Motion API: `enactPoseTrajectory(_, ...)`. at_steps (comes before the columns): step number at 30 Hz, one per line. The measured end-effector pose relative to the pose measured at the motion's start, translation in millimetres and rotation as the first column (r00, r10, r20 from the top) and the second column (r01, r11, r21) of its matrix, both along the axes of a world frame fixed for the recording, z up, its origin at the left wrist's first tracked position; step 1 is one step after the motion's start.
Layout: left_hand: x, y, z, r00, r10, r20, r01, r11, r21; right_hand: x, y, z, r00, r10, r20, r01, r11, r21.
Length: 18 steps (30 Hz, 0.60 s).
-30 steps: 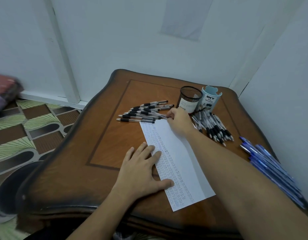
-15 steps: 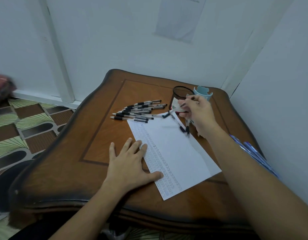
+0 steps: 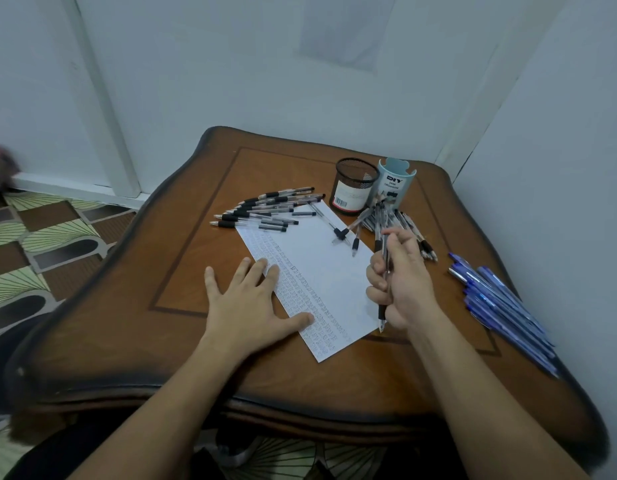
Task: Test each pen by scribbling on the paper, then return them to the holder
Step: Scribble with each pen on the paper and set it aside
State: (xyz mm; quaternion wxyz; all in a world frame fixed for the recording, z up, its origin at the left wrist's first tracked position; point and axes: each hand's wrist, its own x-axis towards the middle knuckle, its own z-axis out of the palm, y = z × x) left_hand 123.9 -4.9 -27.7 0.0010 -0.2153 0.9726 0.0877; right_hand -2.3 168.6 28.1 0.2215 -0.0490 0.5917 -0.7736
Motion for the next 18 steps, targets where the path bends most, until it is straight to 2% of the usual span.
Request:
enactPoseTrajectory(5,-4.7,0.3,-3.5,1.000,0.001,-0.015,-0.001,1.000,0.013,-1.1,0.8,-2.7,1.000,0.004,-0.026,-0.008,0.989,-0.147)
enactPoseTrajectory(11,-2.7,-1.3,-7.7,1.000,-0.026,-0.015,0.026,0.999,0.020,-3.3,11.9,-23.4,0.993,0.079,0.087,-0.069,0.991,-0.115)
enactPoseTrajectory(15,-2.4,-2.4,-7.9,0.999,-0.043,0.003,0.043,0.999,0.010,4.0,13.4,-33.0,0.987,0.158,-0.025,-0.158,0.987,0.026)
enactPoseTrajectory(18,-2.4,-2.4,-8.9,0.999,-0.045,-0.004,0.045,0.999,0.002,9.8,15.9,-42.2,0.954,0.235,-0.187,-0.220,0.971,0.099)
